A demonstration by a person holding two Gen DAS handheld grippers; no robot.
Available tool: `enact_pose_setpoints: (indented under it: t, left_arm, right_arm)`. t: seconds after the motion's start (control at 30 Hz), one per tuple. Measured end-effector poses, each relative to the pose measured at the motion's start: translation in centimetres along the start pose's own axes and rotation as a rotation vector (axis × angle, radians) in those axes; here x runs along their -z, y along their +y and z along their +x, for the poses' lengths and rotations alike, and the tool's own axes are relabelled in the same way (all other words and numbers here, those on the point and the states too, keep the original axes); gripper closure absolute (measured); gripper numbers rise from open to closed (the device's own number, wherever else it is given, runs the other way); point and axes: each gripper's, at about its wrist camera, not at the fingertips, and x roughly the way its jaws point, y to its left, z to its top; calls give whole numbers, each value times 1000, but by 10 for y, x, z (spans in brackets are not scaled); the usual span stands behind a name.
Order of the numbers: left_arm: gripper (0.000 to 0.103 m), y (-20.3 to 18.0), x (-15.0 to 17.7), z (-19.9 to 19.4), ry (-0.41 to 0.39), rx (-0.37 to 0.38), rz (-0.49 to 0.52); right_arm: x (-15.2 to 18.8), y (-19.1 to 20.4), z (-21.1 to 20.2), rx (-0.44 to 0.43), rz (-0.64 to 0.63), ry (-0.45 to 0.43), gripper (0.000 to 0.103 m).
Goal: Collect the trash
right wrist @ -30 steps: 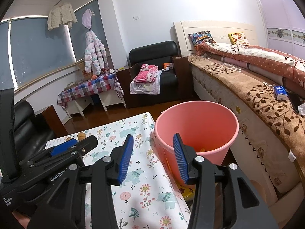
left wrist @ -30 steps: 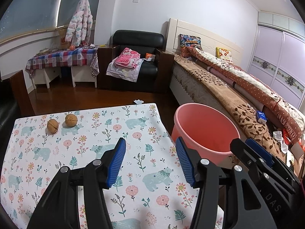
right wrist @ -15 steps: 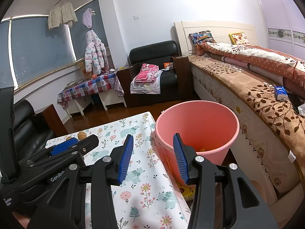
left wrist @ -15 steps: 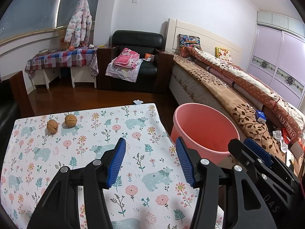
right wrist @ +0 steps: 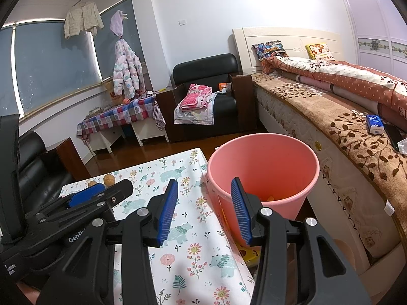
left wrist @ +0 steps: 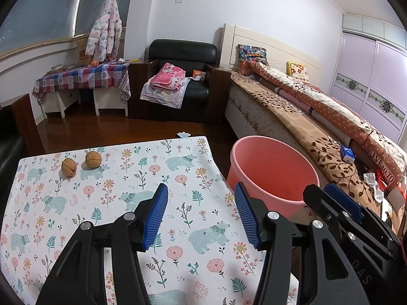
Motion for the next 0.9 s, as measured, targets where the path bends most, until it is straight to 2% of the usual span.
enact_pose_setpoints:
  t: [0.9]
  left_arm:
    - [49, -1, 1, 2, 4, 2, 3]
  right_arm:
    - [6, -5, 1, 6, -6, 12, 59]
